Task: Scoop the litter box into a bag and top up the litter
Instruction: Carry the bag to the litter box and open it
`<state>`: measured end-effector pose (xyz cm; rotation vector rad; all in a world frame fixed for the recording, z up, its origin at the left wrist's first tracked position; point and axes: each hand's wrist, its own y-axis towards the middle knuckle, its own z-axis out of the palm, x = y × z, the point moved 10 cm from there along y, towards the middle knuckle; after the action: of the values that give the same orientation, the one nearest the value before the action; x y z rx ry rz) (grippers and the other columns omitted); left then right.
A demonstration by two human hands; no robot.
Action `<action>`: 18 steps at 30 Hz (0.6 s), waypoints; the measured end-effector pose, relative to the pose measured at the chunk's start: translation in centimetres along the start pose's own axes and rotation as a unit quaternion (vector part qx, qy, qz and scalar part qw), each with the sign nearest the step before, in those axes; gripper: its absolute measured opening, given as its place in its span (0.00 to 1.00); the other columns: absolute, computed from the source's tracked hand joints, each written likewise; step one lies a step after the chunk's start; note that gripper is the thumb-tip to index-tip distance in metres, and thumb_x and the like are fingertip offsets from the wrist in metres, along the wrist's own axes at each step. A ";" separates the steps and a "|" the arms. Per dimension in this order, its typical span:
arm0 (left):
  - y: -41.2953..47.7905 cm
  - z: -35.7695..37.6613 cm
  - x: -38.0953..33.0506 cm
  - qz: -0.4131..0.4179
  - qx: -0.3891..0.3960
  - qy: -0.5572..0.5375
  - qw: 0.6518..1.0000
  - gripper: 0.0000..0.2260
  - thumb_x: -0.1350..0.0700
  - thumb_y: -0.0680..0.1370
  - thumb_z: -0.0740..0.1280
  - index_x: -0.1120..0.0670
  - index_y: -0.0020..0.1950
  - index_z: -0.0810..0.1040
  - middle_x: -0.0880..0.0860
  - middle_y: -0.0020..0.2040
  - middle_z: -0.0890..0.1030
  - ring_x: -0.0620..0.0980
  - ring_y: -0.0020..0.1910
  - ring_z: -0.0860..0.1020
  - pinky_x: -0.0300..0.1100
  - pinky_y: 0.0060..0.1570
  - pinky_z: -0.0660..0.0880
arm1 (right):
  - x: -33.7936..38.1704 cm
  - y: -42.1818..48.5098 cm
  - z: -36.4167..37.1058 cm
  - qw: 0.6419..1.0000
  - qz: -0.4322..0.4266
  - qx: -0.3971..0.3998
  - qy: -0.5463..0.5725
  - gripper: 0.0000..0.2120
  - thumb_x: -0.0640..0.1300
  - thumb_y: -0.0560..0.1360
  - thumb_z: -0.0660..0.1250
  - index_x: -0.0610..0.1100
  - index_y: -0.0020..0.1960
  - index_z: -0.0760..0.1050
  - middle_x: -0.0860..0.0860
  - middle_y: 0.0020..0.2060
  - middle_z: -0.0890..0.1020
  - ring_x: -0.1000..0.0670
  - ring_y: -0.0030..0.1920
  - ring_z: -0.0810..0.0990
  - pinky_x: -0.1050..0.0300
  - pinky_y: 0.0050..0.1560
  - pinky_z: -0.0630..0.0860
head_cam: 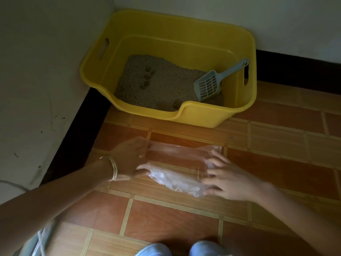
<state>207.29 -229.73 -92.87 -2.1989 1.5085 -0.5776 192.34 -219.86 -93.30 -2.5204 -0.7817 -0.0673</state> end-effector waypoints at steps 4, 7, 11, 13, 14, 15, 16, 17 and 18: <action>-0.4 -1.1 3.0 -0.155 -0.041 0.048 0.986 0.36 0.33 0.73 0.38 0.51 0.67 0.72 0.58 0.69 0.67 0.59 0.70 0.59 0.54 0.72 0.50 | -0.1 2.6 0.9 0.996 0.056 0.036 -0.061 0.27 0.66 0.74 0.48 0.51 0.59 0.74 0.38 0.67 0.67 0.31 0.70 0.33 0.37 0.63 0.21; -0.1 -2.3 1.3 -0.139 -0.062 0.030 0.988 0.29 0.33 0.74 0.51 0.50 0.62 0.76 0.63 0.66 0.71 0.66 0.65 0.67 0.60 0.65 0.62 | -0.3 4.1 0.2 0.993 0.093 0.025 -0.064 0.27 0.67 0.73 0.52 0.51 0.59 0.75 0.38 0.72 0.59 0.26 0.67 0.31 0.34 0.57 0.18; -0.5 -3.0 -2.0 0.033 -0.133 -0.002 0.991 0.16 0.36 0.72 0.63 0.45 0.47 0.83 0.54 0.60 0.79 0.58 0.64 0.73 0.57 0.65 0.67 | -0.1 4.7 0.1 0.996 0.086 0.017 -0.026 0.24 0.67 0.73 0.54 0.55 0.61 0.74 0.43 0.74 0.53 0.28 0.67 0.29 0.33 0.52 0.16; 0.2 -0.5 -1.3 0.016 -0.054 -0.084 0.995 0.21 0.33 0.75 0.54 0.43 0.51 0.81 0.51 0.73 0.66 0.55 0.74 0.56 0.56 0.72 0.48 | -1.1 4.5 -0.3 0.993 0.112 0.010 -0.016 0.25 0.67 0.72 0.54 0.56 0.61 0.73 0.44 0.74 0.52 0.29 0.68 0.29 0.33 0.55 0.17; 0.6 1.1 -0.3 -0.018 -0.009 -0.118 0.993 0.24 0.32 0.75 0.50 0.41 0.53 0.80 0.50 0.76 0.58 0.54 0.75 0.49 0.54 0.72 0.41 | -1.7 4.4 -0.8 0.992 0.125 -0.002 -0.019 0.24 0.67 0.72 0.53 0.56 0.60 0.74 0.44 0.74 0.54 0.29 0.69 0.31 0.34 0.57 0.19; 1.0 2.5 0.6 -0.041 0.036 -0.126 0.991 0.25 0.31 0.75 0.48 0.41 0.52 0.80 0.49 0.77 0.52 0.53 0.75 0.44 0.54 0.72 0.38 | -2.4 4.5 -1.4 0.990 0.135 -0.017 -0.024 0.24 0.66 0.73 0.53 0.56 0.59 0.75 0.44 0.73 0.57 0.30 0.70 0.34 0.35 0.60 0.20; 1.4 3.2 1.2 -0.052 0.070 -0.126 0.988 0.26 0.30 0.74 0.48 0.41 0.50 0.81 0.49 0.78 0.48 0.53 0.75 0.41 0.55 0.72 0.38 | -2.8 4.6 -2.0 0.989 0.144 -0.029 -0.029 0.23 0.66 0.73 0.53 0.55 0.58 0.75 0.43 0.72 0.60 0.30 0.71 0.36 0.35 0.62 0.22; 1.7 3.4 1.6 -0.055 0.086 -0.130 0.986 0.27 0.30 0.74 0.48 0.43 0.47 0.82 0.49 0.78 0.47 0.54 0.75 0.40 0.57 0.72 0.38 | -3.2 4.8 -2.4 0.987 0.152 -0.034 -0.031 0.24 0.66 0.73 0.52 0.55 0.59 0.75 0.43 0.71 0.63 0.30 0.71 0.39 0.34 0.64 0.24; 1.9 3.0 1.9 -0.052 0.087 -0.130 0.986 0.28 0.30 0.74 0.49 0.44 0.45 0.83 0.49 0.78 0.48 0.54 0.75 0.40 0.58 0.71 0.38 | -3.4 5.0 -2.6 0.987 0.155 -0.034 -0.030 0.25 0.67 0.73 0.51 0.55 0.60 0.74 0.42 0.70 0.65 0.30 0.71 0.42 0.32 0.66 0.27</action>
<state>208.06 -231.81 -96.24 -2.1321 1.1713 -0.4167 192.51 -226.45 -93.86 -2.6876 -0.4074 0.0892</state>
